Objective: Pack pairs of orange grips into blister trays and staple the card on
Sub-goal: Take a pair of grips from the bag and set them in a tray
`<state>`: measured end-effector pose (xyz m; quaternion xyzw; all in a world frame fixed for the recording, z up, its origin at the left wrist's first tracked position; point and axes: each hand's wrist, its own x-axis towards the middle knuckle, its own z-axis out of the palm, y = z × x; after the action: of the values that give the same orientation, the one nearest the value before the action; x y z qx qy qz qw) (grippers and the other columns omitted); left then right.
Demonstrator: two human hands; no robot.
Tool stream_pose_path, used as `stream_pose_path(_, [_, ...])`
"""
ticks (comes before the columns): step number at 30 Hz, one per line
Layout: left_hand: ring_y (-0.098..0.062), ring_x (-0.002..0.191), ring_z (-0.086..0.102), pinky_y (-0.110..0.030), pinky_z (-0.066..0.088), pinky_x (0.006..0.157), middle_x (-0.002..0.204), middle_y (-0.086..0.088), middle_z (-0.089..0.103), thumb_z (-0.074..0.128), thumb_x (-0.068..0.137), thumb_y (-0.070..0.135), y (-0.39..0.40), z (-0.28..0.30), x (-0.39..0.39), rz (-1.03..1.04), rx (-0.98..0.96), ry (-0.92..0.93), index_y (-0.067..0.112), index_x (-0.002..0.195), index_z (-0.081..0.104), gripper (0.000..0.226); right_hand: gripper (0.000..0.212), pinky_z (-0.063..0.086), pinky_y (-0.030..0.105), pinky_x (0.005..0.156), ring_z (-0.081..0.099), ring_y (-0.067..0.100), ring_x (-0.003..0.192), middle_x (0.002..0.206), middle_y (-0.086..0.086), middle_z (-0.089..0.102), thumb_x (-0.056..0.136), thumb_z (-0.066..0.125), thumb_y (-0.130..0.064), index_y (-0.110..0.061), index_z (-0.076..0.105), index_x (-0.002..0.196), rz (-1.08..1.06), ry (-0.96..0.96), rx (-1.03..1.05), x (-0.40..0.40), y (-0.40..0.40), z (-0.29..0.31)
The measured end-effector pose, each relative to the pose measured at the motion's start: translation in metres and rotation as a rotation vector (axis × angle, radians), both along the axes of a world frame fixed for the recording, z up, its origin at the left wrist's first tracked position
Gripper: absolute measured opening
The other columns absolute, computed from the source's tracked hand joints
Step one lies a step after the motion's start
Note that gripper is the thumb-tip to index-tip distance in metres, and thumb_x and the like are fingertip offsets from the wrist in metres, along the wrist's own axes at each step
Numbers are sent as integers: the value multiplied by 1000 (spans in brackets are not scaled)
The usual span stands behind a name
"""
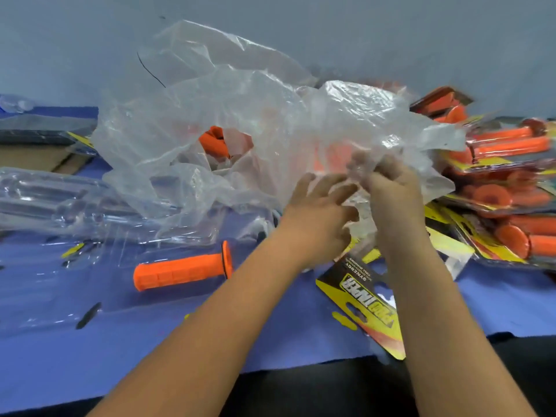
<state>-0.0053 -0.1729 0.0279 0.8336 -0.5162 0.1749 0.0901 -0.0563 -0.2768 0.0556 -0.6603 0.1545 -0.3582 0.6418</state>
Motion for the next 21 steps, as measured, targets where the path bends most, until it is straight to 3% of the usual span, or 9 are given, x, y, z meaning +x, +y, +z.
stream_pose_path(2, [-17,147,4,-44,-4,113,157,12,26,48,92,36,3,13,25,151,-48,11,36,124,59,33,32,46,14,61,63,3,70,73,-6,69,68,46,4,-8,69,87,91,-91,-64,11,-11,15])
stream_pose_path(5, [-21,145,13,-40,2,113,150,11,40,50,92,29,15,28,48,215,-220,6,33,118,65,30,44,46,7,57,64,-10,66,64,-21,69,63,41,5,-27,70,73,106,-35,-149,32,-26,21])
stream_pose_path(7, [-25,141,24,-37,7,111,141,8,52,53,90,21,23,29,53,166,-336,19,29,109,71,27,50,50,12,66,66,-5,75,76,-15,74,77,45,8,-31,77,79,119,137,-302,59,-29,10])
stream_pose_path(9, [-29,137,32,-37,13,109,134,5,59,53,86,17,28,25,53,117,-400,52,24,102,74,27,43,48,22,83,64,11,99,105,-2,73,88,48,3,-23,75,109,73,310,-466,91,-37,-9])
stream_pose_path(10, [-31,136,34,-38,15,108,132,3,60,54,84,16,29,22,52,95,-409,64,22,100,75,27,40,45,24,84,61,16,104,113,4,70,90,47,1,-17,71,117,51,384,-519,104,-40,-17])
stream_pose_path(14, [-32,136,35,-39,16,108,130,0,62,54,82,16,34,9,53,67,-389,112,20,96,76,26,25,37,30,74,55,24,88,99,11,67,100,42,-12,-5,65,104,14,783,-883,140,-55,-45])
stream_pose_path(16, [-27,139,30,-36,10,110,132,3,61,54,83,17,37,3,57,64,-358,142,21,97,76,26,27,42,34,85,58,27,102,100,8,63,102,40,-16,-5,63,109,51,955,-1080,148,-57,-51])
stream_pose_path(19, [-17,139,20,-35,8,112,136,6,57,54,85,16,39,-3,61,56,-332,188,22,100,74,26,25,39,39,103,52,25,123,114,6,62,102,41,-18,-14,64,112,69,1008,-1173,154,-57,-55])
stream_pose_path(21, [-15,138,19,-35,11,111,136,8,56,53,85,16,38,-5,63,49,-356,203,23,104,73,28,20,38,30,88,56,26,115,109,3,65,100,43,-18,-19,63,98,-92,791,-1163,148,-58,-58])
